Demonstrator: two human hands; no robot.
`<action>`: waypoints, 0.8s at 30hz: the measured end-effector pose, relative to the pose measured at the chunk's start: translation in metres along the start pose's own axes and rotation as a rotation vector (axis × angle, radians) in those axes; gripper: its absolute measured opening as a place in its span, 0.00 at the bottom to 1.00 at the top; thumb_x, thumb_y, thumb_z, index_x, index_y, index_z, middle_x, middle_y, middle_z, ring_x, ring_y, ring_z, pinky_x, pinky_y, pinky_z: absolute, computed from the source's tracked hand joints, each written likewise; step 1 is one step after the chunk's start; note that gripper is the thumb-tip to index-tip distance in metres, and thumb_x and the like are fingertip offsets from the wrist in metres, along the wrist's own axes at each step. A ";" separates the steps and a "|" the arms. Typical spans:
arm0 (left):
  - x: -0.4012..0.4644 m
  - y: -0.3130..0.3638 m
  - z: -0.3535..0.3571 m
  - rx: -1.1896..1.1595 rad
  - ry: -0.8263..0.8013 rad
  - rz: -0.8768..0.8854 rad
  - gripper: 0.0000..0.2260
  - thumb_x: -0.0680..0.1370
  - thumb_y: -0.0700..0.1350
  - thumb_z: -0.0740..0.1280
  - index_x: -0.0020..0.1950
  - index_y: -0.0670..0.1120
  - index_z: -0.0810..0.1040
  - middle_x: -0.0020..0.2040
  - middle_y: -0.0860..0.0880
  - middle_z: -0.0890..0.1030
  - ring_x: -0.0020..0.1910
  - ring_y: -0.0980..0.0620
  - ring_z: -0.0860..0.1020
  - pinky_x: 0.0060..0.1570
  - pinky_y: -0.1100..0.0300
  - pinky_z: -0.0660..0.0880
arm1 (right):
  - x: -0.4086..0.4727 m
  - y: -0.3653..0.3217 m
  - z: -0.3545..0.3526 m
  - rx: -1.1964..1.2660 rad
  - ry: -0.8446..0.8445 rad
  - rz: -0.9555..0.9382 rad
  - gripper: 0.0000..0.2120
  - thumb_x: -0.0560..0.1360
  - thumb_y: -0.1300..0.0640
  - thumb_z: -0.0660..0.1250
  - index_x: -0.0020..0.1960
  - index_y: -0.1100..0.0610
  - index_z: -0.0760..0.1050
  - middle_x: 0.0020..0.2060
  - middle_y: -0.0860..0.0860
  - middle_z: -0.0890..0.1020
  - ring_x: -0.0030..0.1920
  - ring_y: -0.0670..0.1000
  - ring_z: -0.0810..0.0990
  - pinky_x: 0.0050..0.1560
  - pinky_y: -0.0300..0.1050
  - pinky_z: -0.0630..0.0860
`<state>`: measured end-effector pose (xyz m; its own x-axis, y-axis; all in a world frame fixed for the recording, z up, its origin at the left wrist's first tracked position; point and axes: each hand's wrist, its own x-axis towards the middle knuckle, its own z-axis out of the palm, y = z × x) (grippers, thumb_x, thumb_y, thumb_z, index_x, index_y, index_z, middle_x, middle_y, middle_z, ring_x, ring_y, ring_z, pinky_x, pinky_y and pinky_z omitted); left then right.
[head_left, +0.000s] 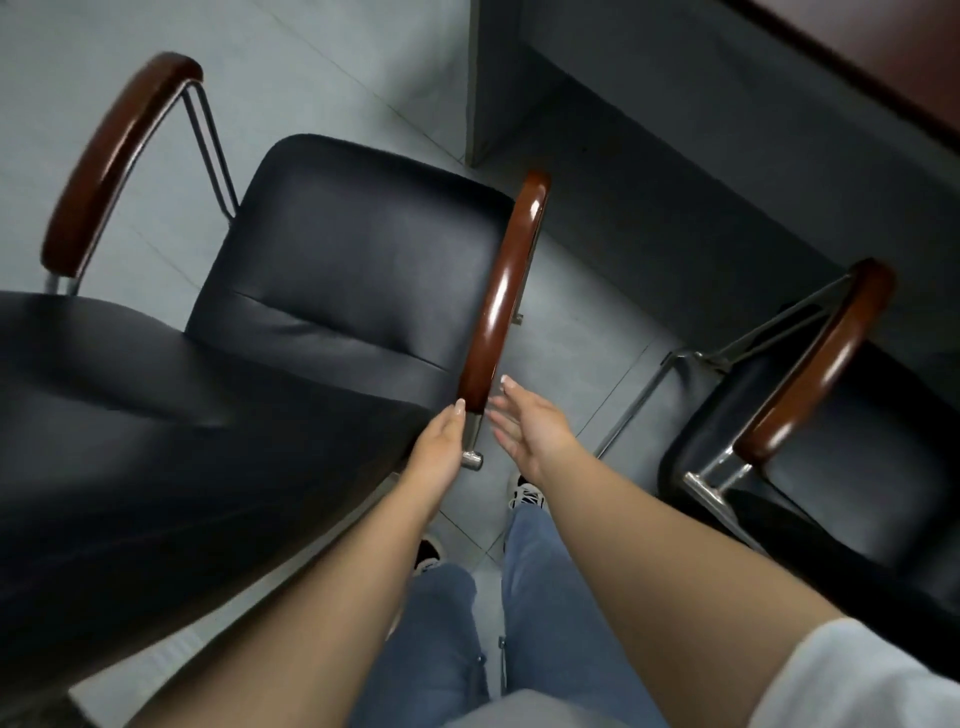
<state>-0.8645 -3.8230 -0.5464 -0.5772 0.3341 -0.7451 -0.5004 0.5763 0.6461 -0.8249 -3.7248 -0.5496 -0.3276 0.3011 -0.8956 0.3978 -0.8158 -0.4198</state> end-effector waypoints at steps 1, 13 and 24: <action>-0.005 -0.001 -0.002 0.014 -0.014 0.002 0.20 0.82 0.51 0.51 0.72 0.45 0.65 0.71 0.46 0.68 0.70 0.50 0.66 0.62 0.62 0.61 | -0.007 0.005 0.000 0.015 0.007 -0.008 0.09 0.77 0.53 0.65 0.54 0.58 0.73 0.43 0.50 0.80 0.51 0.50 0.78 0.57 0.42 0.73; -0.094 0.013 -0.030 -0.126 -0.153 0.069 0.20 0.82 0.52 0.53 0.64 0.42 0.74 0.55 0.49 0.77 0.56 0.54 0.74 0.59 0.60 0.68 | -0.114 0.031 0.007 0.110 -0.031 -0.176 0.12 0.76 0.51 0.65 0.54 0.58 0.75 0.45 0.52 0.82 0.44 0.48 0.82 0.49 0.41 0.78; -0.174 0.022 -0.067 -0.213 -0.133 0.204 0.15 0.81 0.46 0.57 0.63 0.39 0.74 0.55 0.44 0.79 0.54 0.53 0.75 0.55 0.62 0.70 | -0.199 0.037 -0.001 0.031 -0.114 -0.378 0.08 0.77 0.51 0.64 0.48 0.55 0.76 0.42 0.51 0.82 0.43 0.48 0.80 0.57 0.44 0.74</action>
<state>-0.8181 -3.9186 -0.3916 -0.5972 0.5290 -0.6029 -0.5148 0.3236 0.7939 -0.7438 -3.8144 -0.3874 -0.5401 0.5277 -0.6556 0.2055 -0.6727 -0.7108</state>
